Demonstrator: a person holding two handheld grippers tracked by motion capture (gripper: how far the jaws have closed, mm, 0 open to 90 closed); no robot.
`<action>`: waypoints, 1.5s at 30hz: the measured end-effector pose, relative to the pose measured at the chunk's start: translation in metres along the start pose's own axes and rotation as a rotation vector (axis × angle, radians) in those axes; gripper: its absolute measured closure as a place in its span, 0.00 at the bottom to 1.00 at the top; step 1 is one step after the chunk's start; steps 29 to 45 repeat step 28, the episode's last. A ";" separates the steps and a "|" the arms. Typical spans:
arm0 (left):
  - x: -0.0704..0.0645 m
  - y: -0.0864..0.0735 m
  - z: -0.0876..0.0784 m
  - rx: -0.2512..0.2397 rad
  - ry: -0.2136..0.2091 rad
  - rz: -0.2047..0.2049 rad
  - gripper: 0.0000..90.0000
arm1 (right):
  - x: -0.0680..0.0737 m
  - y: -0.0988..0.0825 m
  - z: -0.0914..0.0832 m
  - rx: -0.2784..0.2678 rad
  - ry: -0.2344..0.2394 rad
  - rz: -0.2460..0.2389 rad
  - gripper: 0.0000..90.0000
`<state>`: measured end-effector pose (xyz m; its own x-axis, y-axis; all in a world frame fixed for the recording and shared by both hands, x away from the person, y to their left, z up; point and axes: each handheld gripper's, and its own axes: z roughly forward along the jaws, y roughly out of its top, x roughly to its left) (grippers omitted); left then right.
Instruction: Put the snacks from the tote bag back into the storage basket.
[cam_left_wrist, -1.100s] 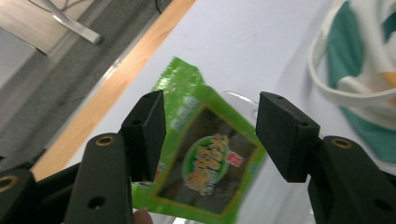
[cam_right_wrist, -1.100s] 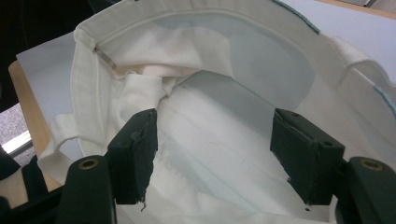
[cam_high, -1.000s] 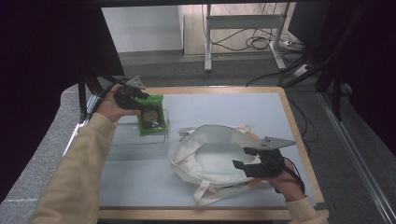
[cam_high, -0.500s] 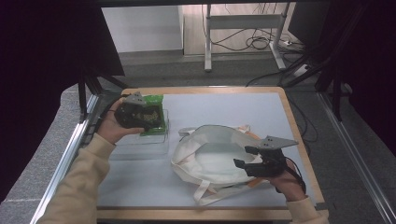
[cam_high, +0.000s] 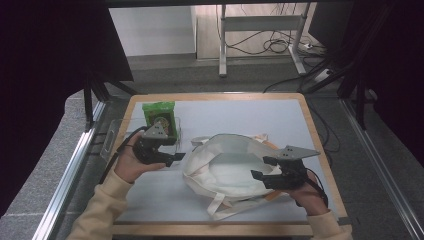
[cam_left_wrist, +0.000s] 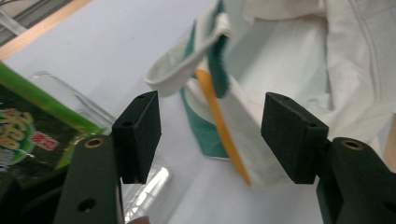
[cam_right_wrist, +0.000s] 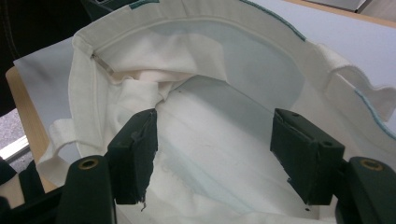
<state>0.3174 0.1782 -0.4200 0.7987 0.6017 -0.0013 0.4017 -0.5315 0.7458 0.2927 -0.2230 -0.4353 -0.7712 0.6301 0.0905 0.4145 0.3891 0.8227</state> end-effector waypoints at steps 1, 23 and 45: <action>-0.003 -0.001 0.000 0.001 0.000 0.002 0.41 | 0.000 0.000 0.000 0.001 -0.001 -0.001 0.35; -0.031 -0.020 0.012 -0.013 -0.054 -0.029 0.40 | -0.001 0.000 -0.002 -0.002 -0.009 0.001 0.35; -0.029 -0.020 0.011 -0.023 -0.058 -0.039 0.40 | -0.001 0.000 -0.002 -0.003 -0.007 0.004 0.35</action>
